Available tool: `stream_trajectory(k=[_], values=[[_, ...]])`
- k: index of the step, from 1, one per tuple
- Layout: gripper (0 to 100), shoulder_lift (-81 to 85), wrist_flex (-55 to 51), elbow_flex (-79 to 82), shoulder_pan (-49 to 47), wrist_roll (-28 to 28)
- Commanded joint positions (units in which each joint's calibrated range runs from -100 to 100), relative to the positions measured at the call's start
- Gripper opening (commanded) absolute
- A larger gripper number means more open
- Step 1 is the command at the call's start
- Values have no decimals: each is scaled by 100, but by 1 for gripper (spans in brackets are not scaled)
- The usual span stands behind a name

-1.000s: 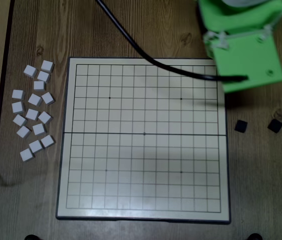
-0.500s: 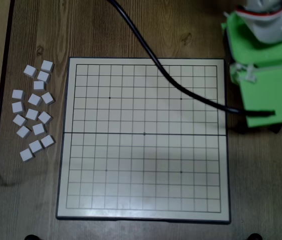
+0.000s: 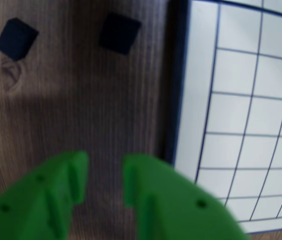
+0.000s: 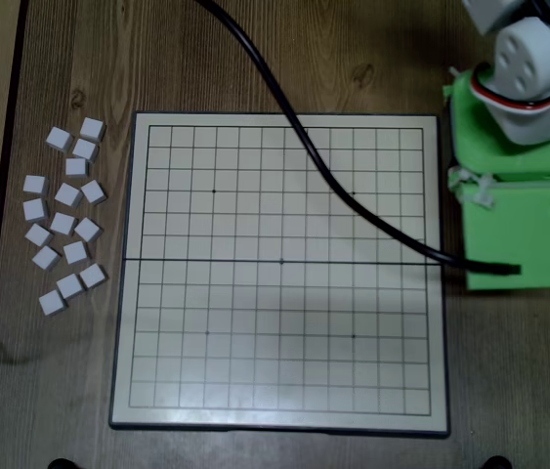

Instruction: Grasp a Black stone and put it on the board on position (0,0).

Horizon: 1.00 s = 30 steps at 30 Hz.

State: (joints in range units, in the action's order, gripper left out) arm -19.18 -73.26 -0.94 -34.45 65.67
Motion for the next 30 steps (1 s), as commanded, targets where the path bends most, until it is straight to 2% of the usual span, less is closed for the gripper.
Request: stream_trajectory(k=[1,8,17,30], values=[[6,91,-28,-515,17,195],[6,-291,-44,-863,-37,440],[6,-893,-259,-1626,26,493],[8,-1342,-268,-1906,45,674]])
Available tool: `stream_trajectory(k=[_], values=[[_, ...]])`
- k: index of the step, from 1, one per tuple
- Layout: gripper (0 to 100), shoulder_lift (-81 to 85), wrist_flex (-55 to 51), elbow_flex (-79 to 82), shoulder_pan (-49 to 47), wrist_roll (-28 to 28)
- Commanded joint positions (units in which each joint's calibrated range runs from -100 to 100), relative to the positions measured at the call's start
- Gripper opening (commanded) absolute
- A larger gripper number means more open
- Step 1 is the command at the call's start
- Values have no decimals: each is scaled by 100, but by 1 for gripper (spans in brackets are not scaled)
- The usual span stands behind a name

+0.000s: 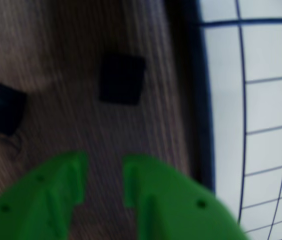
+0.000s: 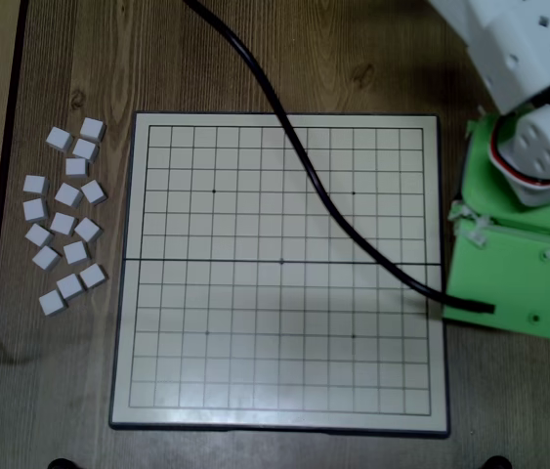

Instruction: Grasp a Black stone and put it on the board on position (0,0).

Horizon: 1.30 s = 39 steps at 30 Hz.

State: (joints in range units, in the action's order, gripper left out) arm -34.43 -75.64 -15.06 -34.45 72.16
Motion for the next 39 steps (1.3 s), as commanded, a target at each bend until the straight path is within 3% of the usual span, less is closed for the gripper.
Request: stream_trajectory(k=[1,15,39], values=[[8,149,-30,-513,45,29],[13,-54,70,-716,54,117],[13,-309,169,-841,117,166]])
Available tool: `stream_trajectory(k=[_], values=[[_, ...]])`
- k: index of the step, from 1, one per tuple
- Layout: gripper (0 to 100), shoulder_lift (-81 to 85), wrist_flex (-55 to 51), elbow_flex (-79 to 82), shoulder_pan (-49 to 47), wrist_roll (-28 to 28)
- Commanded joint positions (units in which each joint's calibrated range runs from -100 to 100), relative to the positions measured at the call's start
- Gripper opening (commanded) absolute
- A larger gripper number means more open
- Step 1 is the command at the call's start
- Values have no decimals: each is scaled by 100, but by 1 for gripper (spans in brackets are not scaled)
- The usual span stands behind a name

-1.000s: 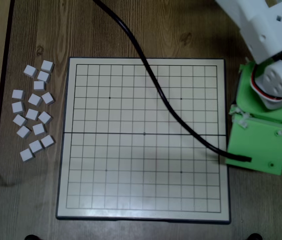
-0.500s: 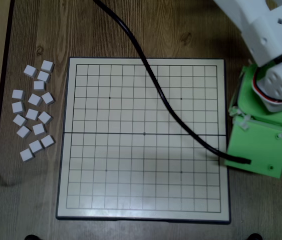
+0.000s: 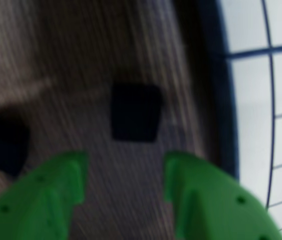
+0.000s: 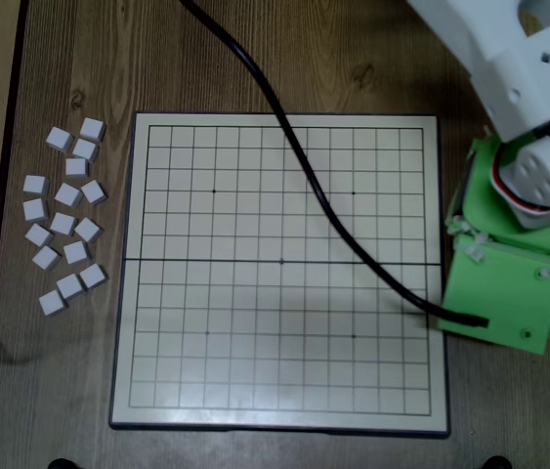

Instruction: Grasp a Black stone and put it on the board on position (0,0).

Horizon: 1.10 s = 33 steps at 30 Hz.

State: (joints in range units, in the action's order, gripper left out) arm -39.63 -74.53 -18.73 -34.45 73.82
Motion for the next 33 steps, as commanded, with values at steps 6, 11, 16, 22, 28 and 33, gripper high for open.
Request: stream_trajectory(k=[6,11,16,22,28,33], values=[[13,144,91,-494,136,-5],[13,85,116,-513,154,-15],[13,25,116,-581,172,-20],[13,-42,149,-610,199,-34],[13,-110,207,-610,218,-44],[13,-153,215,-610,218,-34]])
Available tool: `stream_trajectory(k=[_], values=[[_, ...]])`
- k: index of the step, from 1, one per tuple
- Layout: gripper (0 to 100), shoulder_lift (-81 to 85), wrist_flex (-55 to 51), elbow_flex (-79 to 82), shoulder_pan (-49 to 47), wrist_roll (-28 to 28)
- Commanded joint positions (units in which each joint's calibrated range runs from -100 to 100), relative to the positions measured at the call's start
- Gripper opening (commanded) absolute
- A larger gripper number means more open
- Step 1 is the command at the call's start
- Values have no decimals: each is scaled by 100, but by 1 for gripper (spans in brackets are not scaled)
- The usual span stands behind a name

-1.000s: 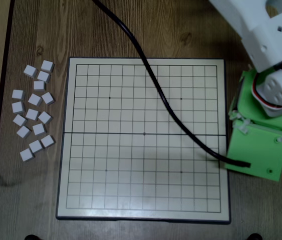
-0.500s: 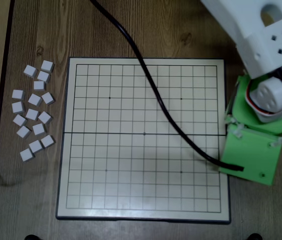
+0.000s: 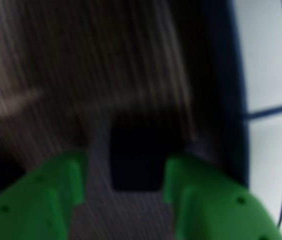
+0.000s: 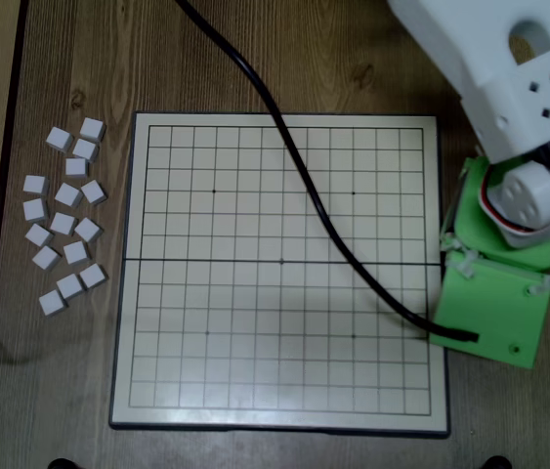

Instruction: Grasp a Black stone and put it on the board on position (0,0).

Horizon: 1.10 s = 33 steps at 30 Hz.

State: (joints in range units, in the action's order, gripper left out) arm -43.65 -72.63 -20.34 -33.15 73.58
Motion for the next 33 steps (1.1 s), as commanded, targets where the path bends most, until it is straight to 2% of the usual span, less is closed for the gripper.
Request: stream_trajectory(k=[1,6,19,33], values=[[12,249,24,-439,79,0],[6,215,24,-372,70,-5],[6,368,91,-295,-39,-112],[6,1436,-75,-295,-230,-327]])
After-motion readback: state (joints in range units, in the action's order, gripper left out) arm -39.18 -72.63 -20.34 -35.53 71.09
